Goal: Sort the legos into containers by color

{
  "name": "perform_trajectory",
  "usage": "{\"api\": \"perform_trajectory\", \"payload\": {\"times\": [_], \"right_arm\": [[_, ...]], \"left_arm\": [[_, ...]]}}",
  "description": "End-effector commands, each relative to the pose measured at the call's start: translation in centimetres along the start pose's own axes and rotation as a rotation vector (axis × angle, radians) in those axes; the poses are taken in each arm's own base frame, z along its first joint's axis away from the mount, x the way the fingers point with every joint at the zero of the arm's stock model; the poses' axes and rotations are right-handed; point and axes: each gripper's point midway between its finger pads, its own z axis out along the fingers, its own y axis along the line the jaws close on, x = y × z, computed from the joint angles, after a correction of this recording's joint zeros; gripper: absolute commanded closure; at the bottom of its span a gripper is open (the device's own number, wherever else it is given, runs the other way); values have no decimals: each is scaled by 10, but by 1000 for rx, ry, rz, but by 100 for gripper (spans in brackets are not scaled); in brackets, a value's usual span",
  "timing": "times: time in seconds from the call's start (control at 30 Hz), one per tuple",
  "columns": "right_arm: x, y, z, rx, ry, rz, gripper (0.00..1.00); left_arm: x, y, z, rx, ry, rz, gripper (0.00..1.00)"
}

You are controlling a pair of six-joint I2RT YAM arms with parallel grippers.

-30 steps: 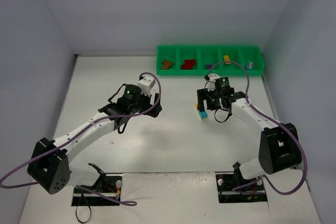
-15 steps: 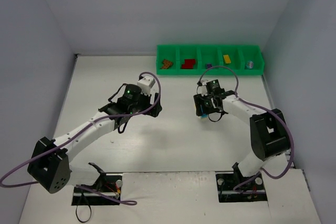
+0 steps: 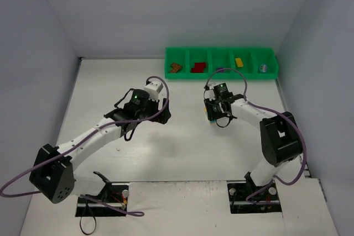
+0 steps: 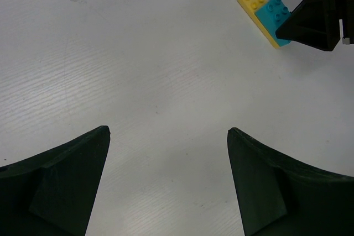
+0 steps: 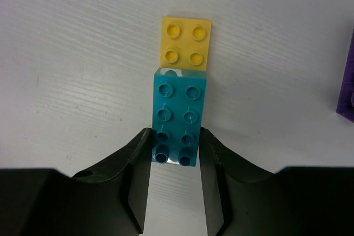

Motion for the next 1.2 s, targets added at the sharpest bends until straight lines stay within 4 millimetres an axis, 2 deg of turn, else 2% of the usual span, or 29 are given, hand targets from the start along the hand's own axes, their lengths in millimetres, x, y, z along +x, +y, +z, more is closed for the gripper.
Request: {"api": "perform_trajectory", "payload": {"times": [0.0,0.17,0.2,0.47,0.5,0.63,0.8,1.03,1.17], "right_arm": [[-34,3,-9,14,-98,-74,100],[-72,41,-42,-126,-306,-183,100],[-75,45,-52,-140,-347,-210,100],[-111,81,-108,-266,-605,-332,100],[-112,88,-112,-286,-618,-348,100],[-123,103,-125,-335,-662,-363,100],[-130,121,-134,-405,-703,-362,100],[-134,134,-140,-472,-729,-341,100],[-130,142,-142,-498,-729,-342,100]], "left_arm": [[-35,-10,-5,35,-85,-33,19],[-56,-16,-8,89,-97,-155,19],[-63,-22,-9,127,-98,-182,19],[-116,-27,-18,297,-196,-325,21],[-127,-30,-21,330,-224,-355,21],[-145,-40,-25,405,-260,-349,25],[-153,-51,-20,467,-264,-324,28],[-139,-49,-1,433,-223,-307,31],[-139,-52,3,437,-229,-305,32]]}}
